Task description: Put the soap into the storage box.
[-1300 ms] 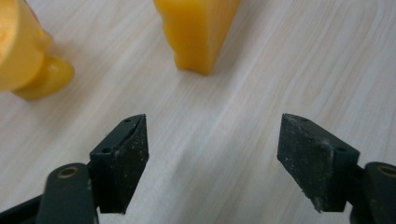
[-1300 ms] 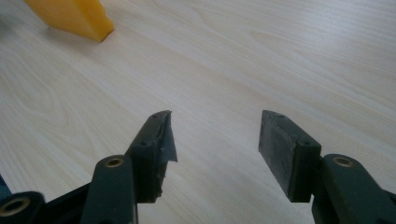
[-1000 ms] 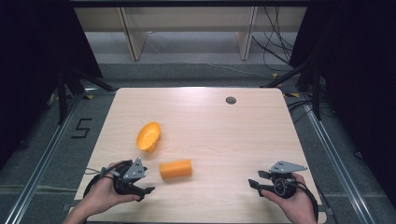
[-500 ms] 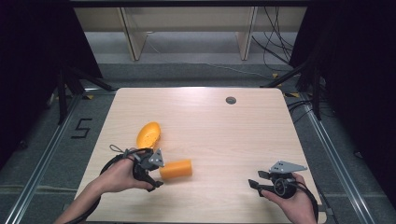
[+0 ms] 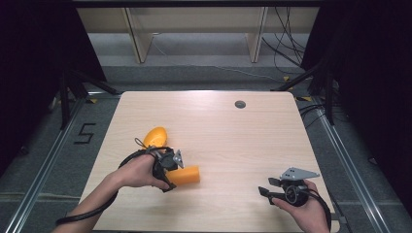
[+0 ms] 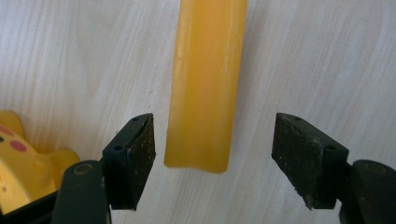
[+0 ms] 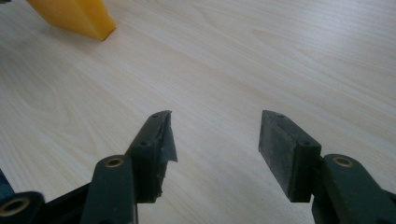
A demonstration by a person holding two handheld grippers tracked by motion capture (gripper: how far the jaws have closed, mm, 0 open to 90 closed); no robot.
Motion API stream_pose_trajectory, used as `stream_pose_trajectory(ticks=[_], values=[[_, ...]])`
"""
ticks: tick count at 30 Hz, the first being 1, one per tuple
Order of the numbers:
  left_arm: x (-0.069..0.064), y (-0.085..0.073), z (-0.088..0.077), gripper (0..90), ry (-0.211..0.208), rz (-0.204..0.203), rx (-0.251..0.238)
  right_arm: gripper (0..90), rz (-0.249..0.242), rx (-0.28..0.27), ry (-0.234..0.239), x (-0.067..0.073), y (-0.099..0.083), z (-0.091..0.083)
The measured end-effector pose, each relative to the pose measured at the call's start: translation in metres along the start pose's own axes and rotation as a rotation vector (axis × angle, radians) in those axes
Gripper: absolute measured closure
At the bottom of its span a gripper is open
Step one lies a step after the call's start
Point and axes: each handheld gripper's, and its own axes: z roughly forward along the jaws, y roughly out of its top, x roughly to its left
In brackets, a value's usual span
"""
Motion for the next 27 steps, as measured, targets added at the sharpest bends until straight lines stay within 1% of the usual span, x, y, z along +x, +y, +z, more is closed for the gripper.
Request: stream_pose_trajectory(ticks=[2, 5, 6, 7, 8, 9, 10, 12, 13, 14, 15, 18, 20, 21, 22, 23, 24, 25, 27], values=[[0.000, 0.006, 0.003, 30.6, -0.009, 0.020, 0.014, 44.8, -0.005, 0.004, -0.003, 0.000, 0.000, 0.000], [0.002, 0.012, 0.010, 32.0, -0.018, 0.031, 0.035, 44.8, 0.002, 0.005, -0.002, 0.000, 0.000, 0.000], [0.003, 0.014, 0.011, 32.0, -0.014, 0.038, 0.043, 44.8, 0.002, 0.005, -0.002, 0.000, 0.000, 0.000], [0.004, 0.018, 0.013, 33.6, -0.004, 0.056, 0.055, 44.8, 0.001, 0.005, -0.003, 0.000, 0.000, 0.000], [0.004, 0.020, 0.013, 34.9, -0.008, 0.057, 0.055, 44.9, 0.032, 0.012, 0.006, 0.002, -0.001, 0.000], [0.004, 0.020, 0.013, 36.6, -0.008, 0.057, 0.055, 44.9, 0.032, 0.012, 0.006, 0.002, -0.001, 0.000], [0.004, 0.024, 0.014, 36.8, -0.020, 0.067, 0.060, 44.8, 0.032, 0.012, 0.009, 0.002, -0.001, 0.000], [0.004, 0.026, 0.014, 38.9, -0.025, 0.064, 0.061, 44.9, 0.029, 0.011, 0.008, 0.002, -0.001, 0.000], [0.005, 0.031, 0.016, 40.1, -0.030, 0.075, 0.065, 44.8, -0.006, 0.005, 0.000, -0.001, 0.000, 0.000], [0.005, 0.031, 0.016, 41.0, -0.030, 0.075, 0.065, 44.8, -0.006, 0.005, 0.000, -0.001, 0.000, 0.000], [0.006, 0.034, 0.018, 42.3, -0.040, 0.077, 0.069, 44.8, -0.007, 0.006, 0.000, -0.001, 0.000, 0.000], [0.007, 0.037, 0.021, 46.2, -0.038, 0.091, 0.079, 44.7, 0.000, 0.009, 0.006, 0.000, -0.001, 0.001], [0.007, 0.037, 0.022, 50.0, -0.038, 0.091, 0.085, 44.7, 0.000, 0.012, 0.004, 0.000, -0.001, 0.001], [0.006, 0.038, 0.024, 50.8, -0.054, 0.083, 0.097, 44.7, 0.020, 0.016, 0.007, 0.001, -0.001, 0.001], [0.006, 0.038, 0.024, 51.9, -0.054, 0.083, 0.097, 44.7, 0.000, 0.013, 0.006, 0.000, -0.001, 0.001], [0.007, 0.038, 0.025, 51.9, -0.059, 0.078, 0.100, 44.7, 0.000, 0.013, 0.006, 0.000, -0.001, 0.001], [0.007, 0.038, 0.026, 55.5, -0.053, 0.075, 0.105, 44.7, 0.015, 0.016, 0.011, 0.000, -0.001, 0.001], [0.008, 0.038, 0.026, 57.1, -0.050, 0.076, 0.103, 44.7, 0.007, 0.012, 0.010, 0.000, -0.001, 0.001], [0.009, 0.038, 0.026, 59.3, -0.050, 0.070, 0.102, 44.7, 0.014, 0.016, 0.010, 0.000, -0.001, 0.001]])
